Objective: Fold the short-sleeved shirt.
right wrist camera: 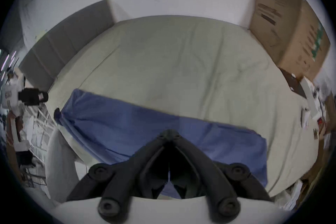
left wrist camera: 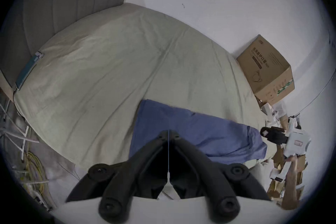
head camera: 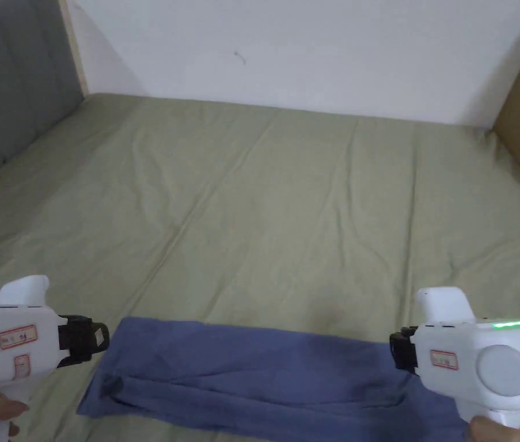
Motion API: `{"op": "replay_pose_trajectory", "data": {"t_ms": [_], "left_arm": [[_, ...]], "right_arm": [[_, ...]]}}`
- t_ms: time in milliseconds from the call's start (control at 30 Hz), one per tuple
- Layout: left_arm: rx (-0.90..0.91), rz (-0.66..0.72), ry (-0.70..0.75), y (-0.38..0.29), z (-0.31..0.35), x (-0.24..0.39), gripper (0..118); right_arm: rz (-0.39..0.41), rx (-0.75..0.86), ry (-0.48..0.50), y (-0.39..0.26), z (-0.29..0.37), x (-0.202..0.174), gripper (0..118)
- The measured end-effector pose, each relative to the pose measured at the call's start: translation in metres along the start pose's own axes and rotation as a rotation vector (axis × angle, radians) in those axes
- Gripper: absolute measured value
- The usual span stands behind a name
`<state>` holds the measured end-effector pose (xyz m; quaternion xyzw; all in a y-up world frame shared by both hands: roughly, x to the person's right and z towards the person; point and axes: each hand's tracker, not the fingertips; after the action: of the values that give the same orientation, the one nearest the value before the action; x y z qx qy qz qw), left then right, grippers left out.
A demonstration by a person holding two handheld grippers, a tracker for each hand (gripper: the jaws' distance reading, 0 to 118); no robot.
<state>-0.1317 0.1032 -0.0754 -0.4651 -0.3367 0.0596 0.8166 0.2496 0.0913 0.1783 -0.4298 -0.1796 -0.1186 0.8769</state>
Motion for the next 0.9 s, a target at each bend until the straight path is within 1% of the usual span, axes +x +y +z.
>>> {"op": "replay_pose_trajectory", "data": {"t_ms": [67, 100, 133, 167, 200, 233, 267, 300, 333, 400, 500, 567, 667, 733, 767, 800, 833, 867, 900], "left_arm": [[0.014, 0.020, 0.000, 0.000, -0.001, -0.009, 0], [0.021, 0.064, -0.022, 0.000, 0.000, -0.013, 4], [0.017, 0.101, -0.044, -0.001, -0.002, -0.020, 17], [0.017, 0.128, -0.057, -0.003, -0.004, -0.026, 47], [0.007, 0.148, -0.063, -0.005, -0.007, -0.034, 69], [-0.011, 0.160, -0.071, -0.007, -0.012, -0.044, 84], [-0.033, 0.185, -0.083, -0.009, -0.017, -0.052, 94], [-0.050, 0.218, -0.090, -0.014, -0.022, -0.059, 98], [-0.066, 0.245, -0.102, -0.018, -0.027, -0.066, 98], [-0.096, 0.323, -0.146, -0.026, -0.040, -0.078, 98], [-0.143, 0.442, -0.271, -0.041, -0.065, -0.089, 98], [-0.158, 0.495, -0.338, -0.047, -0.079, -0.094, 98], [-0.125, 0.580, -0.383, -0.046, -0.087, -0.100, 98], [-0.116, 0.635, -0.427, -0.044, -0.094, -0.103, 96], [-0.114, 0.637, -0.422, -0.043, -0.100, -0.104, 79], [-0.115, 0.627, -0.407, -0.041, -0.103, -0.101, 37], [-0.150, 0.612, -0.334, -0.041, -0.113, -0.098, 5], [-0.214, 0.566, -0.272, -0.041, -0.120, -0.093, 5], [-0.211, 0.548, -0.306, -0.039, -0.118, -0.092, 5]], "right_arm": [[0.007, 0.002, 0.022, 0.005, -0.009, -0.020, 0], [0.014, -0.003, 0.036, 0.008, -0.014, -0.030, 0], [0.018, -0.006, 0.045, 0.009, -0.018, -0.037, 0], [0.028, -0.014, 0.056, 0.009, -0.022, -0.044, 0], [0.051, -0.029, 0.074, 0.009, -0.026, -0.050, 0], [0.071, -0.043, 0.079, 0.008, -0.030, -0.055, 0], [0.079, -0.051, 0.075, 0.007, -0.032, -0.059, 0], [0.089, -0.061, 0.073, 0.005, -0.034, -0.062, 0], [0.096, -0.071, 0.074, 0.004, -0.037, -0.064, 0], [0.091, -0.091, 0.076, 0.001, -0.043, -0.065, 0], [0.075, -0.127, 0.092, -0.003, -0.049, -0.062, 0], [0.093, -0.148, 0.086, -0.007, -0.050, -0.060, 0], [0.109, -0.162, 0.059, -0.013, -0.051, -0.055, 0], [0.088, -0.169, 0.062, -0.016, -0.050, -0.049, 0], [0.069, -0.176, 0.070, -0.017, -0.051, -0.046, 0], [0.054, -0.182, 0.075, -0.018, -0.052, -0.044, 0], [0.046, -0.186, 0.075, -0.018, -0.052, -0.041, 0], [0.046, -0.189, 0.071, -0.019, -0.052, -0.039, 0], [0.050, -0.195, 0.063, -0.020, -0.050, -0.038, 0]]}}
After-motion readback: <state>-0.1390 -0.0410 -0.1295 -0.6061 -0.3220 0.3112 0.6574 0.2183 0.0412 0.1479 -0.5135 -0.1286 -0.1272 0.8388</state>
